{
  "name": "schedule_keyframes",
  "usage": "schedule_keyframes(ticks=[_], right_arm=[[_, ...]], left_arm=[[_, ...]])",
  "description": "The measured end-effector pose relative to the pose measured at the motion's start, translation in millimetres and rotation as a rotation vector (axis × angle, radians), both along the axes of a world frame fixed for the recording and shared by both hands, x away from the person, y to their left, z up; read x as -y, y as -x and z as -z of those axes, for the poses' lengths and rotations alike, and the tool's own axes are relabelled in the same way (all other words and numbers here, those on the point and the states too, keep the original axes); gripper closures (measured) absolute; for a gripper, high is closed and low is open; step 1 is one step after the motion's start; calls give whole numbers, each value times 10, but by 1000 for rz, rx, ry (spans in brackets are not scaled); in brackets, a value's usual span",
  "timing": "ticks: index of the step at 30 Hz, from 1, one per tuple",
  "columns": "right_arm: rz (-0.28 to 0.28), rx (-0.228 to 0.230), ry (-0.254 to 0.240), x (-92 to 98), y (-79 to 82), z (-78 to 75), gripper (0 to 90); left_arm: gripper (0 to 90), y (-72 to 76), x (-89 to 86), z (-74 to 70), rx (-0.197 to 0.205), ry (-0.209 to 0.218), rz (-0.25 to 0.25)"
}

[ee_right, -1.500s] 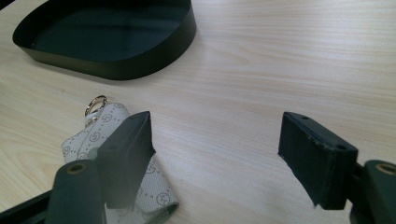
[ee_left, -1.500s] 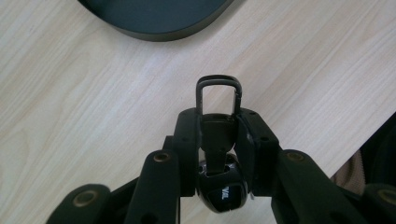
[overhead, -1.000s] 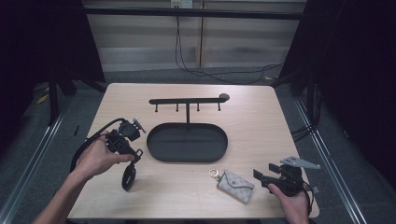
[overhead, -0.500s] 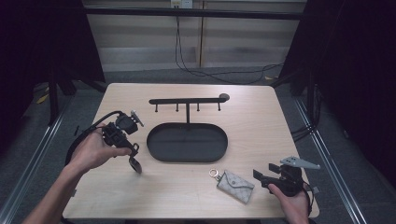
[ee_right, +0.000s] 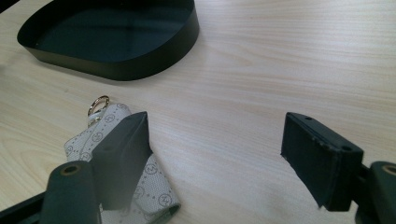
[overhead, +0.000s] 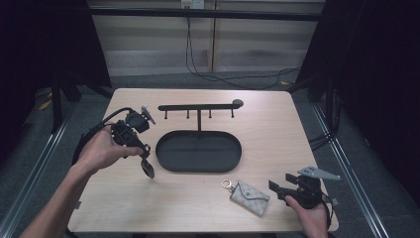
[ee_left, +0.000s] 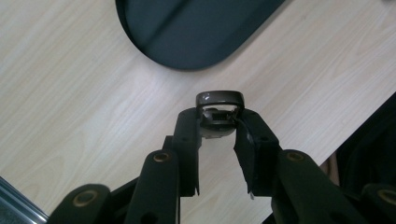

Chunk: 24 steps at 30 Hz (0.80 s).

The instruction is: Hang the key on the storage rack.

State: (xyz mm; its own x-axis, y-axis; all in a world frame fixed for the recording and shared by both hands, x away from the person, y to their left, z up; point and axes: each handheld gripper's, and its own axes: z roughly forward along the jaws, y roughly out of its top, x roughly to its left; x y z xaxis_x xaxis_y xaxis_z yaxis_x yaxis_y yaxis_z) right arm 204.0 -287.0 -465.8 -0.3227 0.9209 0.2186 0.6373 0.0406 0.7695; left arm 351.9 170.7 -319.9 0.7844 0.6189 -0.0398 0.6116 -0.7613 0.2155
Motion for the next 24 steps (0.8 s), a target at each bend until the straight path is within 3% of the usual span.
schedule_keyframes(ticks=[4, 9, 10, 16, 20, 24], right_arm=[[-2, -1, 0, -3, 2, -1, 235], [-3, -1, -1, -3, 4, -1, 234], [-2, -1, -2, -3, 6, -2, 234], [-6, 2, -2, -2, 13, -7, 234], [-6, -1, -3, -1, 6, -2, 234], [-6, 0, -2, -3, 9, -2, 234]], left_arm=[[708, -37, 58, -33, -1, -29, 19], [708, -111, 102, -71, -4, -36, -20], [708, -128, 104, -81, -12, -40, -8], [708, -237, 132, -180, -6, -26, -25], [708, -319, 174, -224, 8, -27, -64], [708, -388, 232, -284, -3, -23, -56]])
